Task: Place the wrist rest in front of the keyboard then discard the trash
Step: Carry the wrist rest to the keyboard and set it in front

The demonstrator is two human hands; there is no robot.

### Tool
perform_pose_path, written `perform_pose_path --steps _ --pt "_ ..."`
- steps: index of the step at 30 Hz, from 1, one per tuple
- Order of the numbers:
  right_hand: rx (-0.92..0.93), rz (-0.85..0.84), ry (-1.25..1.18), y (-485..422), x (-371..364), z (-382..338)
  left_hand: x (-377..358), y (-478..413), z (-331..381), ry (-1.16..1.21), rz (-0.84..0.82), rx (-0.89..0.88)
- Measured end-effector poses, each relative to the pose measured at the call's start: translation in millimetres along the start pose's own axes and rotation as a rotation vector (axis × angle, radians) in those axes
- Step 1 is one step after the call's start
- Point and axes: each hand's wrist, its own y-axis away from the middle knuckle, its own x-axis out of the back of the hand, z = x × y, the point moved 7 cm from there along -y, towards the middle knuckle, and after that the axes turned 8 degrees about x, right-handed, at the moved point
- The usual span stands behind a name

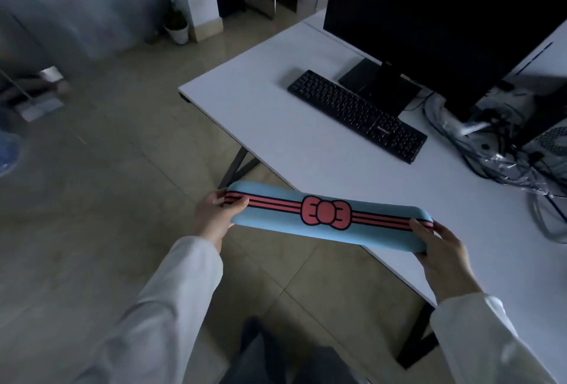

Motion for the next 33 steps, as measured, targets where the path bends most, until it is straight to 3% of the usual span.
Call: perform_pose_path --steps 10,25,33 --pt "-0.046 0.172 -0.037 -36 -21 8 -39 -78 34 -0.098 -0.087 0.041" --pt "-0.108 0.234 -0.105 -124 -66 -6 -106 -158 109 -0.254 -0.045 0.021" --pt "-0.219 0.397 -0.089 -121 -62 22 -159 -207 127 -0.463 -0.216 0.061"
